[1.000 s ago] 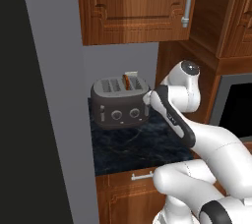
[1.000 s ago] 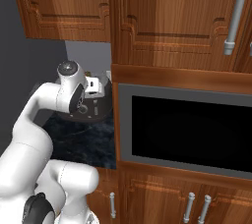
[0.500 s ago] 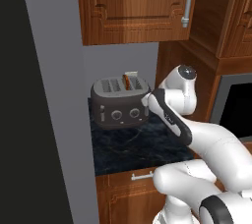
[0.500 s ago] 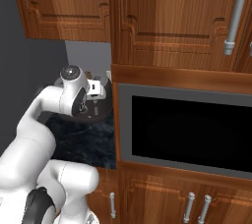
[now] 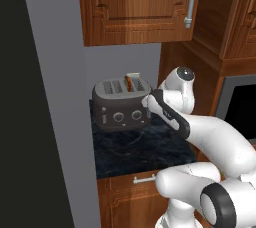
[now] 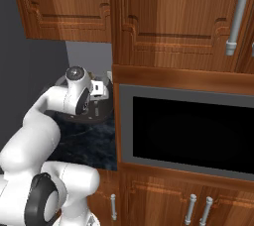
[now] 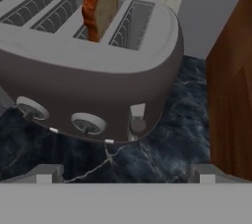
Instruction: Start the toaster. Once the lever pops up, take the bread to the plate on the dining counter.
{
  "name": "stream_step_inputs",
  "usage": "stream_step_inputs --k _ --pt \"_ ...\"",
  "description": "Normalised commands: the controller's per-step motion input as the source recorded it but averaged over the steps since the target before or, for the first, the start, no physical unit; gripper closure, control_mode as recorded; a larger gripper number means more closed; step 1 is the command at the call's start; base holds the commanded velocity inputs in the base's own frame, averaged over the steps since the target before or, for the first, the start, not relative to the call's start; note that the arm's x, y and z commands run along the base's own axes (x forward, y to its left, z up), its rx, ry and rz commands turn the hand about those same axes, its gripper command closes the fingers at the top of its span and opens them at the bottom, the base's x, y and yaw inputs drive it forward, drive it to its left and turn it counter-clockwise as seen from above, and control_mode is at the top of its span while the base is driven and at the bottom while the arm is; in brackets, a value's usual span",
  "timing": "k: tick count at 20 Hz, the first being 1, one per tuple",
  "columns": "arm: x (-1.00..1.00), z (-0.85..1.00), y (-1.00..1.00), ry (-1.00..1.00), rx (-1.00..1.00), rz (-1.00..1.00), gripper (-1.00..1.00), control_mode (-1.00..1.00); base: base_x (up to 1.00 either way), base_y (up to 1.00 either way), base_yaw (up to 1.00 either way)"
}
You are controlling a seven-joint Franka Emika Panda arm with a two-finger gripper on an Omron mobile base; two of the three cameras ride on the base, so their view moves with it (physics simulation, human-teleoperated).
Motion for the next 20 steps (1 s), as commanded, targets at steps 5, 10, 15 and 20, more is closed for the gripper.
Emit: stream_step_inputs --k 5,10,15,20 --pt "0.11 -0.07 0.07 0.02 0.0 0.0 -1.0 -1.0 0.0 0.0 0.0" --pt "0.23 -0.1 0.07 0.0 0.0 0.0 -1.0 -1.0 0.0 0.0 0.0" --pt "0.22 -0.12 0.04 0.0 0.0 0.0 -1.0 -1.0 0.0 0.0 0.0" --pt "0.12 -0.13 0.07 0.01 0.0 0.0 -1.0 -1.0 0.0 0.0 0.0"
